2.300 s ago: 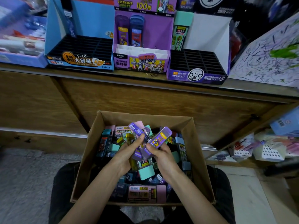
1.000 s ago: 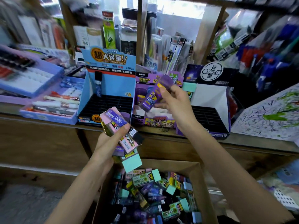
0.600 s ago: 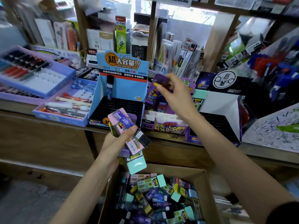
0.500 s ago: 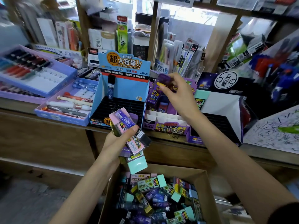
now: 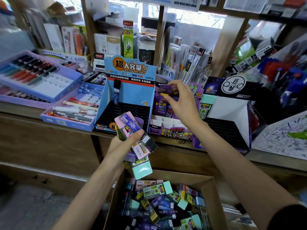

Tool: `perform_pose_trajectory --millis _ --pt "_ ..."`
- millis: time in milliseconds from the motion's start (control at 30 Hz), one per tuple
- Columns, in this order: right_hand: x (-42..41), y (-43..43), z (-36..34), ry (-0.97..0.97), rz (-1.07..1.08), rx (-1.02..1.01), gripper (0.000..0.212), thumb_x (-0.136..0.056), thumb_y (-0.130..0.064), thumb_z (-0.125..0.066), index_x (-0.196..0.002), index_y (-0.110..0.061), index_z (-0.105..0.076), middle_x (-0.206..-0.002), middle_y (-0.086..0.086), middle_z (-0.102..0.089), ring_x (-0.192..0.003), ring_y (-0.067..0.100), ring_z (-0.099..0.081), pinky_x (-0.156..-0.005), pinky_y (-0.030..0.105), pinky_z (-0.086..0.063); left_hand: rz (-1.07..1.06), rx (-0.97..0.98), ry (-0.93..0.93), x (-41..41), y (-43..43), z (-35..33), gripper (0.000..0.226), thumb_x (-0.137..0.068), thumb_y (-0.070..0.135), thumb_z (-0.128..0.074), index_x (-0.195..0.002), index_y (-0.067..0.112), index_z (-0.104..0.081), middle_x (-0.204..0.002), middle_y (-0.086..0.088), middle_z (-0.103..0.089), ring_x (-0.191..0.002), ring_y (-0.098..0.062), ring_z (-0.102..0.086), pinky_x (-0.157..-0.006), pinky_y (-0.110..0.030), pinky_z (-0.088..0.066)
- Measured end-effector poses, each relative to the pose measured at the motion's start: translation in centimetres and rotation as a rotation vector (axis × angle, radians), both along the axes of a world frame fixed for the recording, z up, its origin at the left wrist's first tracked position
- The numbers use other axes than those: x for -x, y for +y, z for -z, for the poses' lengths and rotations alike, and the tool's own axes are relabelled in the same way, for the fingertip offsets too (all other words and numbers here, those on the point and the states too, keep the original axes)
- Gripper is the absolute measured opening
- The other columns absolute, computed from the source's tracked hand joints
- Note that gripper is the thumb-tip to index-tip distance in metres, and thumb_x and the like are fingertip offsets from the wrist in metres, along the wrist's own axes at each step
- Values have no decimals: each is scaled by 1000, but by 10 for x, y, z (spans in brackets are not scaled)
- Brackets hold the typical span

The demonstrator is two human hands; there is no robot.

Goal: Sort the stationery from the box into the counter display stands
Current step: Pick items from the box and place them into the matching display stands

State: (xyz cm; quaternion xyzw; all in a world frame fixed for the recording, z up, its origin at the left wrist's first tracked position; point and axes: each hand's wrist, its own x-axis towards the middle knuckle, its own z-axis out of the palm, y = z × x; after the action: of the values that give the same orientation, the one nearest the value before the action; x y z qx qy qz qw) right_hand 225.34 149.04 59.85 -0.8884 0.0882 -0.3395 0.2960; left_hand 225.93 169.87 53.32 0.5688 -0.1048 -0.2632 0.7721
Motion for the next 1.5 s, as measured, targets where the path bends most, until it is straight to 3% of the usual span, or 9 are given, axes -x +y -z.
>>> perform_pose_trajectory --millis 167,367,567,667,800,967,1100,1367,1500 --pt "-4 -2 -2 9 -26 -137 29 -83 -17 -70 -106 -18 -53 -96 7 -61 -93 22 -56 -86 42 -48 -10 -24 -7 1 -1 0 23 -65 35 -71 -86 26 -69 -74 1 -74 -62 -11 -70 -45 -20 -49" --pt "-7 -7 12 66 17 193 23 -80 -22 -73 -96 -12 -59 -96 0 -56 -99 26 -47 -84 31 -35 -8 -31 -16 0 -1 -2 28 -64 37 -71 -89 25 -67 -74 2 -74 -64 -11 -71 -46 -19 -50" --pt "6 -1 10 40 79 338 23 -91 -22 -60 -109 -9 -67 -108 8 -56 -110 25 -44 -96 32 -32 -19 0 -14 0 -1 -7 25 -68 32 -70 -90 21 -66 -73 2 -74 -62 -11 -70 -46 -19 -50" --pt "29 20 9 29 -75 73 17 -93 -28 -54 -99 -15 -65 -95 -4 -56 -92 8 -48 -78 17 -35 -56 15 17 -3 -2 -8 29 -67 33 -72 -91 20 -66 -79 0 -75 -68 -14 -72 -50 -21 -52" --pt "52 58 31 426 -311 -381 21 -86 -50 -57 -95 -31 -59 -93 -9 -63 -83 2 -57 -72 20 -44 -68 44 63 -7 -3 -8 32 -65 35 -72 -92 20 -65 -81 -2 -75 -70 -16 -72 -53 -24 -55" --pt "49 80 47 421 -281 -581 16 -87 -22 -66 -96 -26 -54 -102 0 -63 -77 10 -61 -58 24 -46 -48 36 86 -10 3 -6 31 -68 31 -71 -94 15 -65 -81 -6 -75 -70 -18 -72 -54 -25 -56" --pt "48 85 42 331 -315 -636 11 -86 -14 -66 -97 -16 -63 -88 -5 -67 -63 -2 -61 -52 16 -46 23 93 65 -12 15 -5 35 -70 24 -69 -102 11 -65 -91 -10 -74 -78 -20 -72 -61 -27 -57" --pt "25 83 9 141 -285 -904 19 -84 -1 -65 -95 -16 -64 -91 8 -70 -73 10 -69 -61 16 -52 -65 45 5 -31 35 -16 15 -81 8 -65 -96 11 -66 -89 -8 -75 -74 -20 -72 -56 -27 -57" --pt "-10 66 -24 60 -221 -680 22 -84 6 -62 -95 -13 -62 -85 7 -67 -73 16 -67 -66 21 -56 -122 -11 -34 -45 50 -17 16 -83 7 -65 -99 10 -65 -95 -10 -74 -81 -23 -71 -68 -34 -59"
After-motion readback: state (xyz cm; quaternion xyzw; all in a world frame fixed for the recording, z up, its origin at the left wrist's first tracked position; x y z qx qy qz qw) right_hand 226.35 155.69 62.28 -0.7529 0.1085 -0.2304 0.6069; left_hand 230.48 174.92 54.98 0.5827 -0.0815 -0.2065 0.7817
